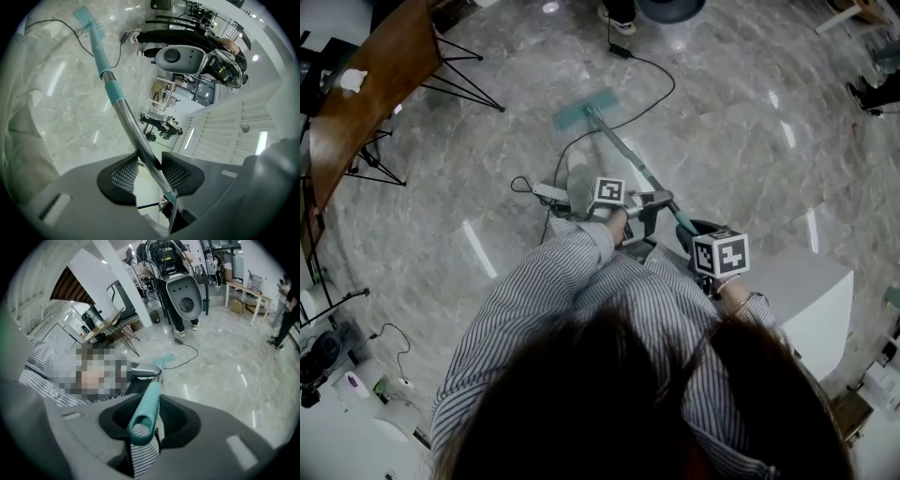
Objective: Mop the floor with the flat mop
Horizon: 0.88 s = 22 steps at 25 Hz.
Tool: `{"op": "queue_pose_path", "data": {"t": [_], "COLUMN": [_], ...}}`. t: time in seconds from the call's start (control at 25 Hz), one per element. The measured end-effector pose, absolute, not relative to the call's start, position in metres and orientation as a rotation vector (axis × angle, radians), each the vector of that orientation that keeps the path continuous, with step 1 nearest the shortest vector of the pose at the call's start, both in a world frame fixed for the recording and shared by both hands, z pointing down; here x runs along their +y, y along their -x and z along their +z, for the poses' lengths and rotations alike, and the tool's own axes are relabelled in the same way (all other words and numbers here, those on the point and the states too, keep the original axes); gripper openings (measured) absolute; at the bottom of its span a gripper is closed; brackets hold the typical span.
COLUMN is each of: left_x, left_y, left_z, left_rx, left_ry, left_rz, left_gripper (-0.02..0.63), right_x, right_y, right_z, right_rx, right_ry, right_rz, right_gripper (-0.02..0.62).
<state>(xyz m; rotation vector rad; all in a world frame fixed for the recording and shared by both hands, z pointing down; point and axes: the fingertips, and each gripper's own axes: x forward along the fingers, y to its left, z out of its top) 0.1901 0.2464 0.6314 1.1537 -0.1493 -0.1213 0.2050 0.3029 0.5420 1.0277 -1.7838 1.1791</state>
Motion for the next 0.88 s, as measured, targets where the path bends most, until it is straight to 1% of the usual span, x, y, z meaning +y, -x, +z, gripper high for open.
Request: {"op": "queue_pose_path", "data": {"t": [0.2,0.44,0.64,0.88], "left_x": [0.217,0.158,0.067,-0.076], "left_y": [-0.179,-0.149,-0.098,-0.015], "left_z": [0.635,0.653,0.659,0.658], "left_rx": [-0.147,-0.143,-0.169,-0.242], "left_ry": [-1.15,-1.145,-1.076,-1.063], "left_rz": [-0.122,-0.094,-0.129,-0.14], "left_gripper": [0.161,0.156,0.146,0.141], "right_x": [0.274,0.217,0.128,-0.014], "right_y": [-0.194,-0.166,-0.111,-0.028], "right_z": [0.546,0.565,0.576,0.578], "right_rx": [-1.782,-1.736,-1.728,-1.743], "right_ry": [-1.047,-1.054,-1.035,-1.1], "right_rz": [1.156,1.222,1.227,1.287], "right_gripper": [0.114,0.114,0.114,0.117]}}
